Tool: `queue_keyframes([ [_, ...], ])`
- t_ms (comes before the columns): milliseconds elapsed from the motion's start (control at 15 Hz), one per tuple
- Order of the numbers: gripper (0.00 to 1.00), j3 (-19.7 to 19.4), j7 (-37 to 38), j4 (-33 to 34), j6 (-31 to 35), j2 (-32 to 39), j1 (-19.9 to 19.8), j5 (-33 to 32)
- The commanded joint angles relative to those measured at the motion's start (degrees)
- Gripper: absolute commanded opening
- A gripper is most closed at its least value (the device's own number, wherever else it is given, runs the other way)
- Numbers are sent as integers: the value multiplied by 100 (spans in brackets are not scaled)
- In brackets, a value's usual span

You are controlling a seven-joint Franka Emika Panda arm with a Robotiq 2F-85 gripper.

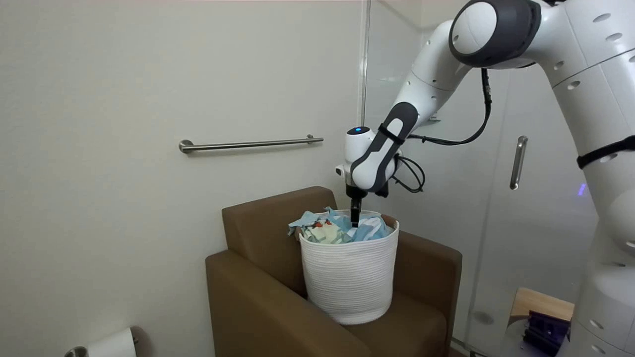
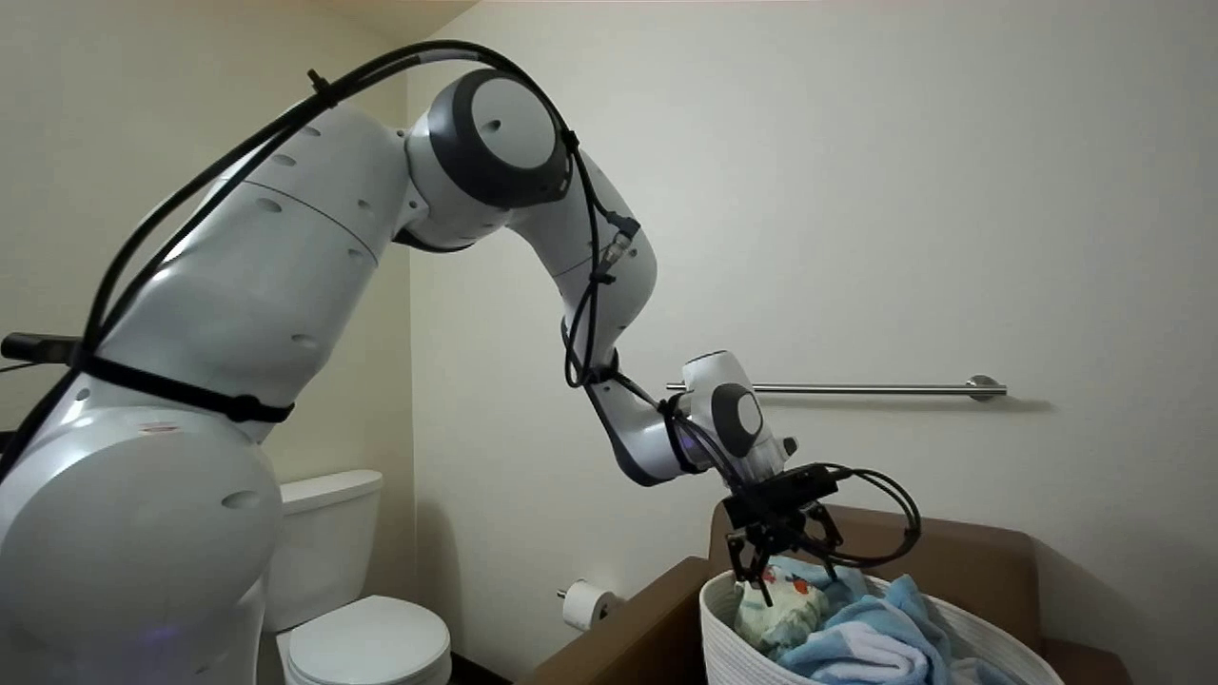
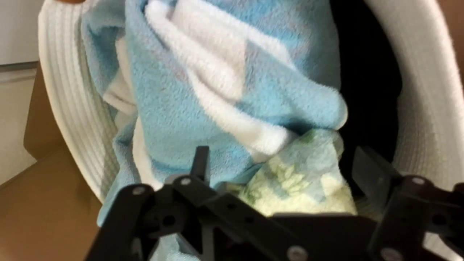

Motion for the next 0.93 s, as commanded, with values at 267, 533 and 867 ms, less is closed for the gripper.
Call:
queue_keyframes([
  [267,100,-286,745,-1228,282,-761,227,-432],
  [533,100,-188,700,-1345,267,-840,137,-226],
  [867,100,-102,552,-1403,267,-887,50,-92],
])
